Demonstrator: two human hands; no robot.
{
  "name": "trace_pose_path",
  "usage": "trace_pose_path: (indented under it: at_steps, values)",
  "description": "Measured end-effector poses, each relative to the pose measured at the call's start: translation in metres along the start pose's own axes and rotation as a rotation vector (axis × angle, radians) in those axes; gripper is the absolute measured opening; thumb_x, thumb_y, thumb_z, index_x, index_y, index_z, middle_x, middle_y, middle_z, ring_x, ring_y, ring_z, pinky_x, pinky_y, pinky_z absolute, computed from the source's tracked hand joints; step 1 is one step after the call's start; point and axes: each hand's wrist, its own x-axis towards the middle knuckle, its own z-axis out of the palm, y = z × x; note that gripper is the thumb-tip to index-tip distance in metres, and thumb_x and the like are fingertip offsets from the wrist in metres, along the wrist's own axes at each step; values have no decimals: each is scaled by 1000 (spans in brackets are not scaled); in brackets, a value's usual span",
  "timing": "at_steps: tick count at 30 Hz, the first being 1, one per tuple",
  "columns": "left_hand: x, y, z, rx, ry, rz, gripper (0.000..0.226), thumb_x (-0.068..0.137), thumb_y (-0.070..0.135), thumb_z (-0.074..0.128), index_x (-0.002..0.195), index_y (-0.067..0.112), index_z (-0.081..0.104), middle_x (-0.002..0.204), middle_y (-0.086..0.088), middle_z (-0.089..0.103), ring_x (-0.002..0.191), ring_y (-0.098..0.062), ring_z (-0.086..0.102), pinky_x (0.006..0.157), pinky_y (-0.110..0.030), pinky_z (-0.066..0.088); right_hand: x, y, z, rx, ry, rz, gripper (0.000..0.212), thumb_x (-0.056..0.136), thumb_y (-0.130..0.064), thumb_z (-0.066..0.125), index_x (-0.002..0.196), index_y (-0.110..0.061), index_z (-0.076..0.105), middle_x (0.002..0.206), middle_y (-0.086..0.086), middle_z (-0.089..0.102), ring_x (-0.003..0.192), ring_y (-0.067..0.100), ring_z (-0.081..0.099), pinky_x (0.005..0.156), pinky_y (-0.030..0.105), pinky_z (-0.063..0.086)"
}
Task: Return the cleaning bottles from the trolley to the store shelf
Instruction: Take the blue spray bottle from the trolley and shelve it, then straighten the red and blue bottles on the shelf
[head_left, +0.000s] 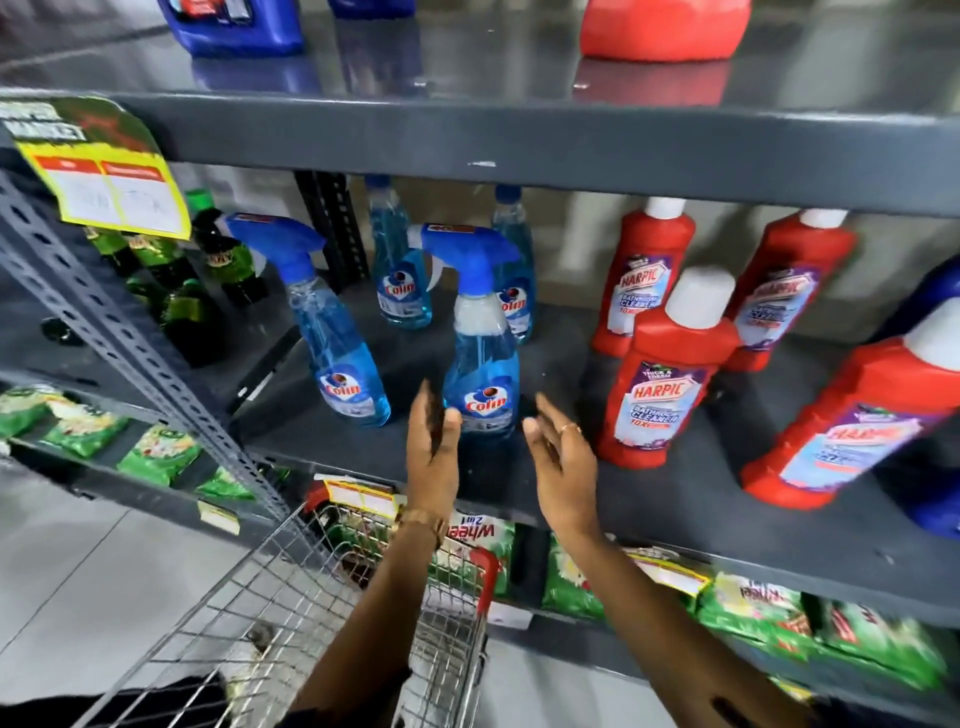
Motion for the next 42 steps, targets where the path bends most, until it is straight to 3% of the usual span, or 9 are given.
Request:
trace_pose_path:
  at_steps: [7,11,14,18,26,29,31,36,42]
  values:
    - [-15,-4,36,239,94,34,126,54,33,88,148,26,5,156,-4,22,139,-13,31,115,-30,28,-72,24,-83,-34,422,-28,24,80,-27,73,100,-33,61,111,13,62,94,18,65,76,19,52]
    - [-8,-4,50,341,188,74,122,54,29,87,148,15,10,148,-14,32,134,-26,37,113,-38,30,-56,27,-128,-216,725,-58,75,64,-46,76,123,-10,47,123,23,49,114,35,48,96,39,41]
    - [-5,-6,53,377,228,87,111,60,24,84,147,14,16,145,-15,35,131,-30,42,107,-38,37,-28,32,-152,-367,786,6,112,49,-39,89,138,-2,32,137,25,41,128,35,35,108,42,26]
    - [-7,-8,54,432,254,113,108,63,25,82,147,13,15,147,-14,35,131,-29,44,103,-39,42,2,35,-166,-366,799,6,128,47,-27,93,144,5,17,148,27,28,137,39,25,115,42,17]
    - [-11,-6,54,417,244,114,117,64,32,83,149,10,6,155,-14,24,142,-24,28,113,-39,29,14,53,-188,-295,837,-12,107,56,-7,88,143,0,28,140,28,40,131,39,38,113,42,28]
    - [-16,0,34,301,401,236,113,62,31,84,147,6,14,153,-17,21,136,-8,21,116,-23,19,12,59,-193,-334,835,-29,99,55,-9,89,138,0,35,133,28,46,125,38,42,109,40,31]
    - [-10,4,6,298,551,306,114,59,31,86,145,0,18,147,-24,22,135,-14,22,116,-15,16,15,59,-193,-336,832,-37,98,55,-11,89,137,-1,36,131,27,48,123,38,43,108,42,32]
    - [34,9,-70,413,552,102,133,52,28,90,147,4,0,156,-20,8,144,-27,15,120,-34,14,17,66,-192,-320,844,-13,97,56,-15,88,136,-4,36,132,26,48,123,38,44,109,47,34]
    - [56,8,-92,506,345,-44,120,46,27,92,145,13,25,139,-13,51,127,-28,50,102,-36,42,13,61,-188,-300,869,-26,90,57,-26,87,132,-29,37,133,19,52,122,34,51,107,47,39]
